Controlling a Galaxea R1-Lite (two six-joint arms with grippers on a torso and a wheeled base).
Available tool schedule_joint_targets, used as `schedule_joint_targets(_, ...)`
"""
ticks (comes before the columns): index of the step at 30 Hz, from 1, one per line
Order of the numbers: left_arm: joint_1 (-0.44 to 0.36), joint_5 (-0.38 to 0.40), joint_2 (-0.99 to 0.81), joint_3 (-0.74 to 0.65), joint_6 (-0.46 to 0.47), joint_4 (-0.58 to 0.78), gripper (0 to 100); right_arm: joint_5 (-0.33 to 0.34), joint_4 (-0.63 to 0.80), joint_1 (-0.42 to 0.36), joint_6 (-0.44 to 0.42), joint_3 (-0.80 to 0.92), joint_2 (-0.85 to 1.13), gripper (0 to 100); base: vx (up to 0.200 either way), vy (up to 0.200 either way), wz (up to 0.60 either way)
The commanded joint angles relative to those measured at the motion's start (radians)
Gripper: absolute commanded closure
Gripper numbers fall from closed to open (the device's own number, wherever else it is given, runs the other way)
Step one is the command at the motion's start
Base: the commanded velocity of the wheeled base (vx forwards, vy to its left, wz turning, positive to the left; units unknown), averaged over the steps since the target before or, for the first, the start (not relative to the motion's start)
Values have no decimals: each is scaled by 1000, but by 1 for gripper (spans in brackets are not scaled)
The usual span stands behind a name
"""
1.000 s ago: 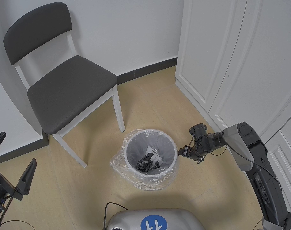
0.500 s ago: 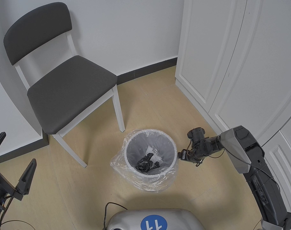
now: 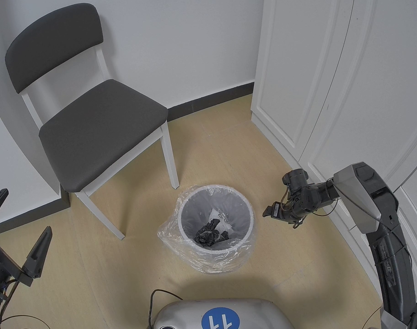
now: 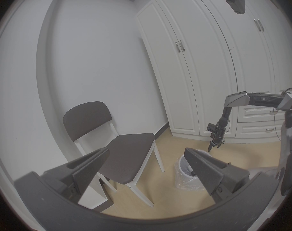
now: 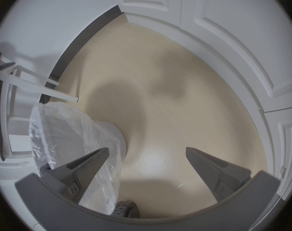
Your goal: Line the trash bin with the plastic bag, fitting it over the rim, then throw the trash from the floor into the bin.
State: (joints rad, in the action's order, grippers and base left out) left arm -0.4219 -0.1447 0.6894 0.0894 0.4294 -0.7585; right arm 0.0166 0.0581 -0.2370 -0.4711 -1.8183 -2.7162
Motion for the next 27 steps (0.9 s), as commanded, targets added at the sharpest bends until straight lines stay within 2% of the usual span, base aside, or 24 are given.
schedule_joint_targets(1, 2, 4, 4, 6, -1, 1, 0, -7, -89, 12, 9, 154, 159, 0, 0, 0, 0)
schedule_joint_targets(6, 2, 2, 9, 7, -11, 13, 0, -17, -195, -11, 34, 301, 289, 0, 0, 0, 0)
schedule_joint_targets(11, 22, 2, 7, 18, -41, 77, 0, -73, -373, -30, 147, 465, 401, 0, 0, 0, 0)
schedule_joint_targets(12, 22, 2, 7, 18, -41, 77, 0, -73, -373, -30, 147, 465, 401, 0, 0, 0, 0)
schedule_joint_targets(13, 25, -1, 9, 24, -60, 99, 0, -79, -480, -38, 210, 557, 450, 0, 0, 0, 0)
schedule_joint_targets(14, 25, -1, 10, 26, -60, 100, 0, -79, -488, -38, 215, 564, 454, 0, 0, 0, 0)
schedule_joint_targets(16, 29, -9, 15, 46, -72, 148, 0, -81, -632, -47, 312, 700, 529, 0, 0, 0, 0)
schedule_joint_targets(18, 34, -9, 13, 53, -81, 168, 0, -83, -682, -48, 350, 751, 553, 0, 0, 0, 0)
schedule_joint_targets(20, 54, -10, 13, 75, -95, 220, 0, -81, -871, -48, 474, 906, 630, 0, 0, 0, 0)
schedule_joint_targets(21, 54, -10, 13, 75, -95, 220, 0, -81, -871, -48, 474, 906, 630, 0, 0, 0, 0)
schedule_joint_targets(26, 111, -23, 15, 81, -96, 281, 0, -102, -1149, -48, 617, 1139, 733, 0, 0, 0, 0)
schedule_joint_targets(27, 115, -24, 15, 82, -96, 286, 0, -107, -1161, -48, 624, 1149, 739, 0, 0, 0, 0)
